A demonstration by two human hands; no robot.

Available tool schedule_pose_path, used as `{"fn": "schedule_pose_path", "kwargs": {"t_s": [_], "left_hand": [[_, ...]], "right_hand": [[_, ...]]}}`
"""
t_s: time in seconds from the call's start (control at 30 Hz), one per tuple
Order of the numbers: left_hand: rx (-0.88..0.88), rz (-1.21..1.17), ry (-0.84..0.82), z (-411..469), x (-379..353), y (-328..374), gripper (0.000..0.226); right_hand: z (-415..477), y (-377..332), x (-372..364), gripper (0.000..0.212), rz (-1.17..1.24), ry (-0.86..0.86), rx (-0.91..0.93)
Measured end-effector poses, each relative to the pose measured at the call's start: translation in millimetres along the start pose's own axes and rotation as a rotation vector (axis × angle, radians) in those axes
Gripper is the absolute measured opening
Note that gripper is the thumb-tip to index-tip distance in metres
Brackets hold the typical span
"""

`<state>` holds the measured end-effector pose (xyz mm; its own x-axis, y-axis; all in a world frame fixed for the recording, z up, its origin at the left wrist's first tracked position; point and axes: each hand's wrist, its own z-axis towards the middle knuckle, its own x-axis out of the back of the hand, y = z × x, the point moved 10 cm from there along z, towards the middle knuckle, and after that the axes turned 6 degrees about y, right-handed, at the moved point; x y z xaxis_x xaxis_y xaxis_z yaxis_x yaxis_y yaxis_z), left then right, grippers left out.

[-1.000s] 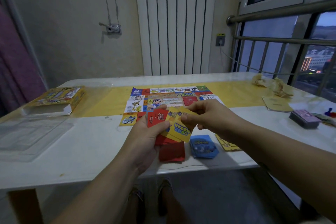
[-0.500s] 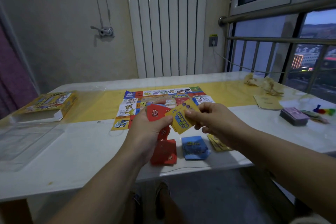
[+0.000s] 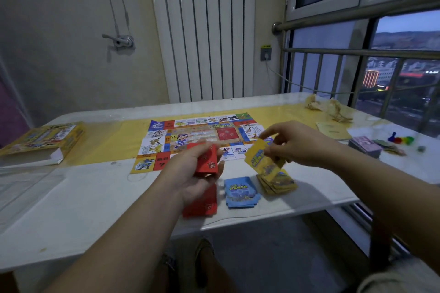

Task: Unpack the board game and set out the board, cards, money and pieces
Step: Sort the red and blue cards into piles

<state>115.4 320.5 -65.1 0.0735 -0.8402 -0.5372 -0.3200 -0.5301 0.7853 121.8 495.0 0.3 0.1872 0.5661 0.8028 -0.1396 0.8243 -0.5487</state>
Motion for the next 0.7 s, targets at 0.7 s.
{"fn": "schedule_pose_path", "kwargs": {"t_s": [0.7], "left_hand": [[-0.206, 0.260, -0.182, -20, -1, 3, 0.037]], "right_hand": [[-11, -44, -42, 0.016, 0.388, -0.065, -0.018]]}}
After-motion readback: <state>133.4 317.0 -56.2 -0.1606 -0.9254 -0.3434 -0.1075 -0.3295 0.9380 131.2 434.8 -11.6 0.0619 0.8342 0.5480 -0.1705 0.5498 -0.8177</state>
